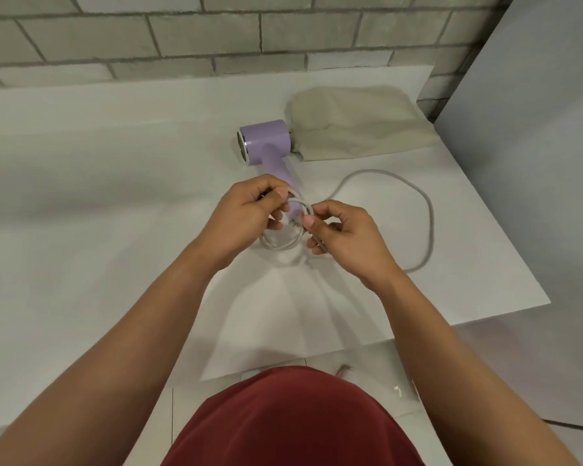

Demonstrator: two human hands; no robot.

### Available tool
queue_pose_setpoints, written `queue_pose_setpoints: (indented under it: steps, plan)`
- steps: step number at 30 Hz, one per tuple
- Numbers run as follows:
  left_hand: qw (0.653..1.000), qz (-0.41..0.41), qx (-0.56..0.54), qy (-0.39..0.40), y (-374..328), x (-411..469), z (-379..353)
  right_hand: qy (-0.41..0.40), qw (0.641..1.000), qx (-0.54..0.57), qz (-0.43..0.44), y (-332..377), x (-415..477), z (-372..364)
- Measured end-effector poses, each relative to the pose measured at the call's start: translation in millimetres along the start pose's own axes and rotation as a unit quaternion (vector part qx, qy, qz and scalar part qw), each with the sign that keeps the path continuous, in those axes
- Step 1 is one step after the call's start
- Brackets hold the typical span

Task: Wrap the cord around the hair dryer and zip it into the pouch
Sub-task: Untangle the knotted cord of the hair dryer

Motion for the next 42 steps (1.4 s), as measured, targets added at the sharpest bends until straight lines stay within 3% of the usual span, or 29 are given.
queue_pose_setpoints:
  steps: [6,10,13,17,21,27,33,35,37,39,42]
  plan:
    - [0.997,0.033,-0.053,0.042,8,-7,-10,-0.071,0.983,-0.164,0.045,10,-1,17]
    - [0.994,0.062,0.06,0.062,8,-2,-1,-0.029,0.971,-0.229,0.067,15,-4,5]
    - [0.978,0.042,0.164,0.125,-2,-2,-4,-0.013,0.969,-0.233,0.076,18,-7,-3]
    - [0.964,0.038,0.2,0.17,-6,-1,-4,-0.025,0.968,-0.235,0.084,24,-5,-7]
    - [0.965,-0.023,0.218,0.143,-16,-1,-3,-0.031,0.978,-0.193,0.074,26,-4,-7]
    - [0.968,-0.131,0.21,0.051,-32,-6,9,0.052,0.998,-0.027,0.038,20,-9,-10]
    - [0.996,-0.084,0.021,-0.031,-23,-2,26,0.031,0.998,-0.018,0.054,32,-2,2]
    - [0.994,-0.09,0.048,-0.025,-20,2,28,0.023,0.996,-0.059,0.062,34,2,3]
    - [0.956,-0.189,0.224,-0.019,-37,0,28,0.033,0.992,-0.103,0.067,34,3,-1]
    - [0.873,-0.29,0.391,0.039,-50,-5,11,0.045,0.989,-0.124,0.073,34,3,-6]
    - [0.812,-0.263,0.507,0.116,-47,-4,-2,0.047,0.987,-0.128,0.085,35,3,-9]
Point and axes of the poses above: each hand's wrist, its own x-axis towards the middle knuckle, its own z-axis out of the back of the hand, y = z × x, the point moved 10 cm from there along x, towards the middle knuckle, and after that the axes turned 6 degrees about z, right-handed, at the moved point
